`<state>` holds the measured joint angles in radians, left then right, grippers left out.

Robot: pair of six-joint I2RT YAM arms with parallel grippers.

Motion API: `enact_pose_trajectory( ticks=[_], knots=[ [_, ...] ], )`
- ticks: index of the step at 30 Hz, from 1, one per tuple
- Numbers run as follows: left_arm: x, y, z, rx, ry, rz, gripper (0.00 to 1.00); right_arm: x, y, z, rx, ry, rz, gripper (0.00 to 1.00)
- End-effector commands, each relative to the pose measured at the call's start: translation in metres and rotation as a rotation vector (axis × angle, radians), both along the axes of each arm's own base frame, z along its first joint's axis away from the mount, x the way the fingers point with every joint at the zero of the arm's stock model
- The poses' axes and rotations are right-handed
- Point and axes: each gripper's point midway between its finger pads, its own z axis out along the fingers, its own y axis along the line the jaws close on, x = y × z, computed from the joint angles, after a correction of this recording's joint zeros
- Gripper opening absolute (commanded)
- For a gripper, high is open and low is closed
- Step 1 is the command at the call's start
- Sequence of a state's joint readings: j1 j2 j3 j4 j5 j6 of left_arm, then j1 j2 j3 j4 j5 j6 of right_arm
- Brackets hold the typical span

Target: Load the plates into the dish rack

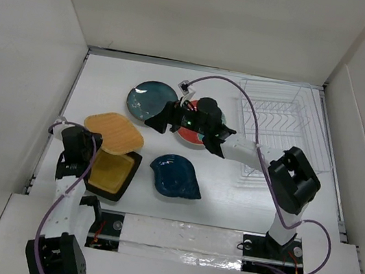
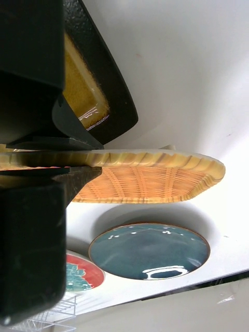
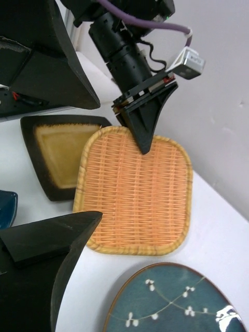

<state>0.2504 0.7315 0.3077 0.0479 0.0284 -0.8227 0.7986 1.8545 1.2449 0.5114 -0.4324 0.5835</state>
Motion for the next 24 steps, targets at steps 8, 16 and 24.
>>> enact_pose_trajectory(
  ticks=[8,16,24],
  knots=[
    [0.024,0.011,0.105,0.189,-0.18,-0.024,0.0,-0.017,-0.01,0.045,0.122,-0.063,0.072,0.86],
    [0.023,0.009,0.185,0.315,-0.336,-0.021,0.0,-0.011,-0.028,0.065,0.167,-0.078,0.083,0.66],
    [0.024,-0.069,0.235,0.277,-0.569,-0.384,0.0,-0.009,-0.054,0.076,0.203,-0.077,0.073,0.1]
  ],
)
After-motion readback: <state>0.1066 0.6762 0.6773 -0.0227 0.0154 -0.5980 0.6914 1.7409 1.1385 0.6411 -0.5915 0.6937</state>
